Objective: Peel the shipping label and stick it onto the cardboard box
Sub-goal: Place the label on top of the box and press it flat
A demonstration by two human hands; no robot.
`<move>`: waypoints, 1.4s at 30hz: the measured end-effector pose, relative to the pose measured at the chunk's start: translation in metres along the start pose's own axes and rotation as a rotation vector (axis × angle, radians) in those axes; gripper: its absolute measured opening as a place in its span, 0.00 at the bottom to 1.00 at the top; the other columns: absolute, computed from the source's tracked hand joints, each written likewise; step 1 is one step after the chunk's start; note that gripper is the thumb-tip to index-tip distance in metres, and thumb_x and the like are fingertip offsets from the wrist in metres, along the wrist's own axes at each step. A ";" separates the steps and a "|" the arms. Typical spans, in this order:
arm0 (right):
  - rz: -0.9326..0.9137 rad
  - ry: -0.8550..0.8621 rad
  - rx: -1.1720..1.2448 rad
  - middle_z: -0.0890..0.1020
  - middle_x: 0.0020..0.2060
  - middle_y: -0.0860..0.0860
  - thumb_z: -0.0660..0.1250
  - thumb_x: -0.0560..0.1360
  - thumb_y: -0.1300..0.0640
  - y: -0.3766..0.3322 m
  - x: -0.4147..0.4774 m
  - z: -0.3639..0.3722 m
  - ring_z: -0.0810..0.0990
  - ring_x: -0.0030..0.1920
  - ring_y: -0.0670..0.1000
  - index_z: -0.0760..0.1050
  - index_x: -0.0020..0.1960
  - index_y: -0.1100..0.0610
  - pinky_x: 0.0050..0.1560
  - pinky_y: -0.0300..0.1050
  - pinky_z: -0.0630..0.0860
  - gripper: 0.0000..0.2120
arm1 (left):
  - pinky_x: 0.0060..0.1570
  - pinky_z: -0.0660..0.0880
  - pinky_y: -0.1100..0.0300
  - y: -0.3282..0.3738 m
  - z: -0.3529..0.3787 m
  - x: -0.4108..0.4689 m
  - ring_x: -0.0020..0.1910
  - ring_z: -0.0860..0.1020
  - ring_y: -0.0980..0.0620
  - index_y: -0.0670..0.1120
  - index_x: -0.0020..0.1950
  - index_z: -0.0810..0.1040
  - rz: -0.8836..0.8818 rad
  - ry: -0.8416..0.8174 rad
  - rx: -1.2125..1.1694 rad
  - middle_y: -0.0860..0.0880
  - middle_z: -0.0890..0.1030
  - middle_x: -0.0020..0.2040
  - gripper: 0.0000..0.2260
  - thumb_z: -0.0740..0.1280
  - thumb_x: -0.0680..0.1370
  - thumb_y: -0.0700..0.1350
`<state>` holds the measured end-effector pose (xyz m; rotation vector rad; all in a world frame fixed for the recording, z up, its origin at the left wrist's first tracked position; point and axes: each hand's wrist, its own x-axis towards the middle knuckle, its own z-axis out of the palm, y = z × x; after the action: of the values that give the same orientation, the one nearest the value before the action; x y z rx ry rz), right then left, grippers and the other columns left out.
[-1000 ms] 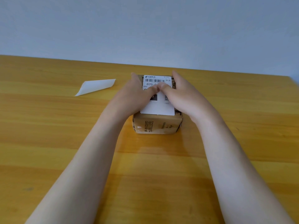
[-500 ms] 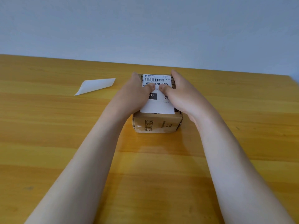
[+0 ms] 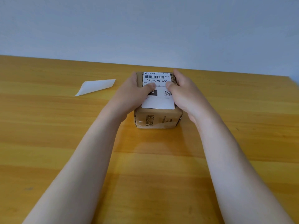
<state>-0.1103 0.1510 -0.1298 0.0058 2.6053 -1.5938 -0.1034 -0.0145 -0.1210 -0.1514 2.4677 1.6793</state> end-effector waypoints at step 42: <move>-0.054 0.171 0.094 0.69 0.79 0.48 0.58 0.86 0.59 0.005 0.001 0.000 0.83 0.58 0.46 0.59 0.78 0.42 0.35 0.35 0.79 0.24 | 0.56 0.86 0.51 -0.011 -0.001 0.009 0.71 0.80 0.48 0.64 0.83 0.60 0.081 0.067 -0.281 0.49 0.70 0.82 0.31 0.63 0.87 0.38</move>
<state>-0.1112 0.1533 -0.1340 0.0819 2.6732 -1.8082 -0.1102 -0.0189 -0.1322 -0.1439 2.2986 2.0825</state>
